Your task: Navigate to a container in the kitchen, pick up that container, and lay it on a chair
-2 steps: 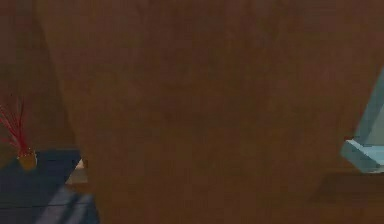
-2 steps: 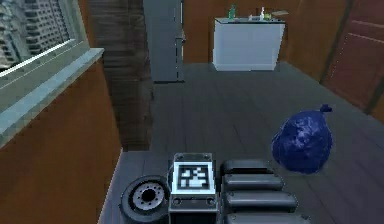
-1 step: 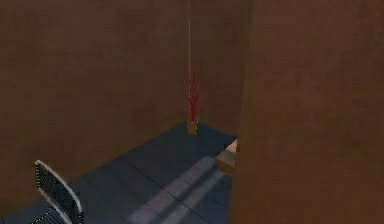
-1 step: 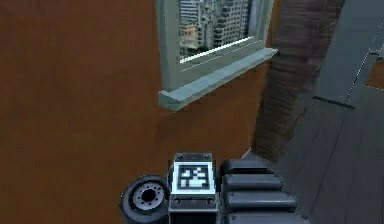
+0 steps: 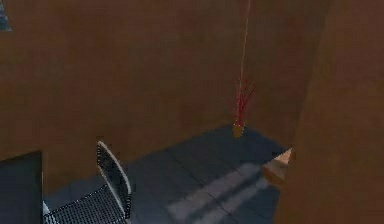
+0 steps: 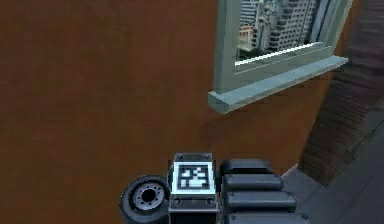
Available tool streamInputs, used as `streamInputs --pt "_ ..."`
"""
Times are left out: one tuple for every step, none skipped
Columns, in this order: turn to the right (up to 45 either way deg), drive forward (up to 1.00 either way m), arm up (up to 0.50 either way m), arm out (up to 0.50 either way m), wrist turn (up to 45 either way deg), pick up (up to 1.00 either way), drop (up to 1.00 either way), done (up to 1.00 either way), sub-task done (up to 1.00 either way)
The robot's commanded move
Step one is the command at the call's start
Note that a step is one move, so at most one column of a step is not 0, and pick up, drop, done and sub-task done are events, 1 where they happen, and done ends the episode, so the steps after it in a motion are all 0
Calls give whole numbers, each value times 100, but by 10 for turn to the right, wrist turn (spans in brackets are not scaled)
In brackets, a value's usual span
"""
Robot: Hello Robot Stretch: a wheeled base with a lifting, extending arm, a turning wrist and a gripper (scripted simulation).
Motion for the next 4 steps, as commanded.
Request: streamInputs --pt "-30 0 0 0 0 0 0 0 0" --pt "450 0 0 0 0 0 0 0 0" --pt "450 0 0 0 0 0 0 0 0" --pt "270 0 0 0 0 0 0 0 0"
